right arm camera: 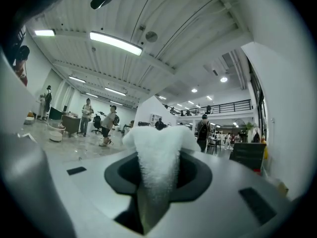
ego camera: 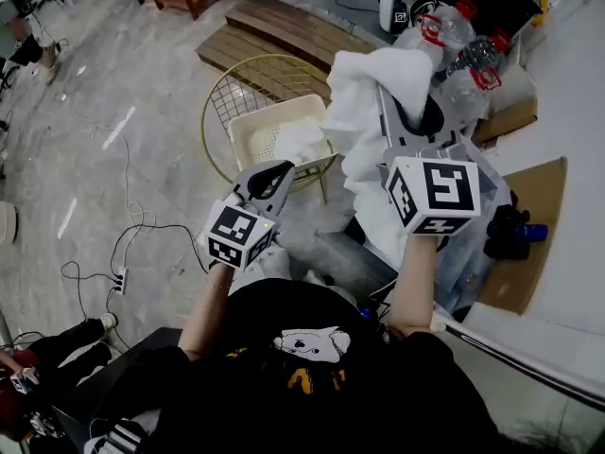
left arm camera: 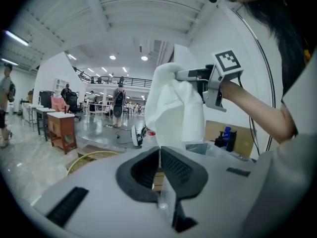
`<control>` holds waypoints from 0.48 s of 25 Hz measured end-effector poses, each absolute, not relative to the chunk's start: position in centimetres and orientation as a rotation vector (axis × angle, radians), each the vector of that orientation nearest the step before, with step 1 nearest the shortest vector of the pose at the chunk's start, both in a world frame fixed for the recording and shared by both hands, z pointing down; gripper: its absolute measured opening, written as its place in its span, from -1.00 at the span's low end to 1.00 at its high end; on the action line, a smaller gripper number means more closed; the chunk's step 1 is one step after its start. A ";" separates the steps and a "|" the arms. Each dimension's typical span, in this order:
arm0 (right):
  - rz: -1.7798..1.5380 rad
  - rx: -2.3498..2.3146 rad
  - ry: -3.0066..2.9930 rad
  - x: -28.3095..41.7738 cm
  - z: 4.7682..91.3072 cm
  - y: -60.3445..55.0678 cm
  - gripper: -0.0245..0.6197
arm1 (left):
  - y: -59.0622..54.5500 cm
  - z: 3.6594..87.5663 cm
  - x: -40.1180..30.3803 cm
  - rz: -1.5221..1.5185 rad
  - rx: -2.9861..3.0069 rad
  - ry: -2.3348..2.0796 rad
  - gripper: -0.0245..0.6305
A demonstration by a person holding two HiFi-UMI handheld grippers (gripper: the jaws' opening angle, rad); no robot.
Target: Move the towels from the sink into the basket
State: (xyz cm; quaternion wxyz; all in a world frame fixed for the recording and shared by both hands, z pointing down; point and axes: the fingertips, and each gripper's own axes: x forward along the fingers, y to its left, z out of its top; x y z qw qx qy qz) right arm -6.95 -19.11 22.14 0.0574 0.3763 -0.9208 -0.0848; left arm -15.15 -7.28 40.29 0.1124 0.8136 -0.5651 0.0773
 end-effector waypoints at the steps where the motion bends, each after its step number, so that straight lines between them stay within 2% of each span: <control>1: -0.249 1.113 -2.800 -8.9 22.6 -19.3 -0.58 | -7.3 40.5 -16.8 0.225 2.370 -1.674 -0.87; 6: -0.193 0.980 -2.810 -17.5 26.5 -20.1 -0.58 | -7.3 41.9 -24.1 0.214 2.288 -1.742 -0.87; 12: -0.078 0.819 -2.719 -26.6 36.2 -21.1 -0.58 | -7.0 44.0 -31.3 0.211 2.192 -1.782 -0.87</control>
